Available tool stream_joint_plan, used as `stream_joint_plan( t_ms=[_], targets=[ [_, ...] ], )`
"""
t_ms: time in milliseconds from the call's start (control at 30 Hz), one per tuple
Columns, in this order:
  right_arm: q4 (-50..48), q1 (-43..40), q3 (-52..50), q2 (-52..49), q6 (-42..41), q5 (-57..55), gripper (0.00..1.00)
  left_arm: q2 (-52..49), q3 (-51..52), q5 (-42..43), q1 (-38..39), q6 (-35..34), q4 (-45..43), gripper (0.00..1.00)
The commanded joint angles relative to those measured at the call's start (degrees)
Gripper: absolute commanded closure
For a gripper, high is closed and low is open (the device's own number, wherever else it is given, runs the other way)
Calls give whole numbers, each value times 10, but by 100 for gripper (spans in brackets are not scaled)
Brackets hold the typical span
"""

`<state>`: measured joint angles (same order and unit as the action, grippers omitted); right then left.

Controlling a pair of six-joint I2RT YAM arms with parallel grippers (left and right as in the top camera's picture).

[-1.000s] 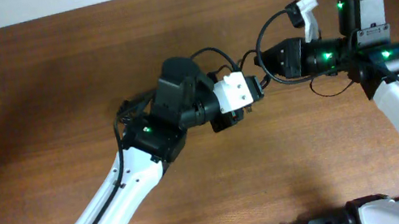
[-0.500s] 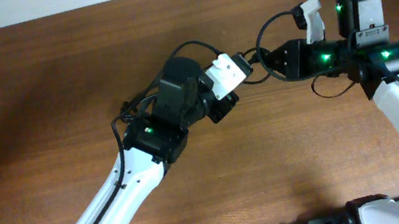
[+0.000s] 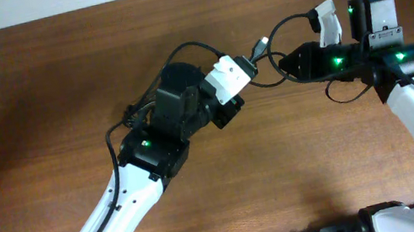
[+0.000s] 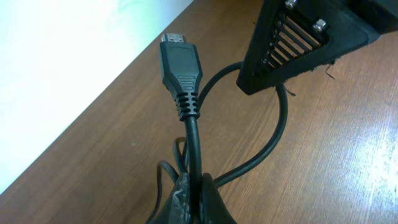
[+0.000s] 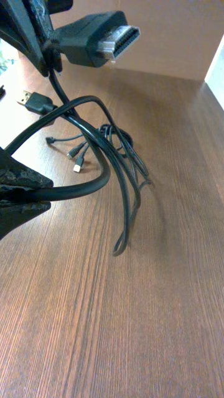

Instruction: Untangle cables

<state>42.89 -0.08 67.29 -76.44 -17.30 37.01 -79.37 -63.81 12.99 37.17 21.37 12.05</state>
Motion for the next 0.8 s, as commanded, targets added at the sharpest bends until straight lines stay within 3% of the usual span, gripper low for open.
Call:
stream_joint_plan(
  t_ms=[0, 33, 67, 133, 233, 267, 333, 367, 467, 533, 567, 600, 700, 767],
  targets=[
    [0, -4, 1, 8, 7, -39, 96, 18, -9, -19, -2, -8, 8, 100],
    [-2, -6, 1, 8, 3, -43, 96, 20, -9, -19, -2, -8, 13, 100],
    [-2, -10, 1, 8, 3, -43, 96, 23, -9, -19, -2, -7, 19, 93],
    [-2, -21, 1, 8, 3, -43, 96, 26, -9, -19, -2, -7, 28, 47],
    [-2, -41, 1, 8, 3, -42, 96, 26, -9, -20, -2, -7, 35, 39],
    [0, -49, 1, 8, 3, -40, 96, 26, -9, -25, -2, -7, 37, 28],
    [0, -60, 1, 8, 4, -25, 96, 26, -9, -45, -2, -7, 39, 26],
    [0, -61, 1, 8, 4, -23, 96, 26, -9, -54, -2, -8, 39, 20],
    [1, -61, 1, 8, 6, -23, 96, 26, -9, -78, -2, -8, 42, 18],
    [5, -61, 1, 8, 6, -24, 96, 26, -9, -99, -2, -8, 53, 7],
    [5, -61, 1, 8, 6, -24, 91, 26, -9, -121, -2, -8, 65, 5],
    [5, -61, 1, 8, 6, -28, 75, 26, -9, -149, -2, -9, 83, 0],
    [8, -61, 1, 8, 6, -33, 38, 26, -9, -222, -2, -49, 117, 1],
    [10, -61, 1, 8, 6, -33, 22, 25, -9, -269, -6, -88, 140, 1]
  ],
)
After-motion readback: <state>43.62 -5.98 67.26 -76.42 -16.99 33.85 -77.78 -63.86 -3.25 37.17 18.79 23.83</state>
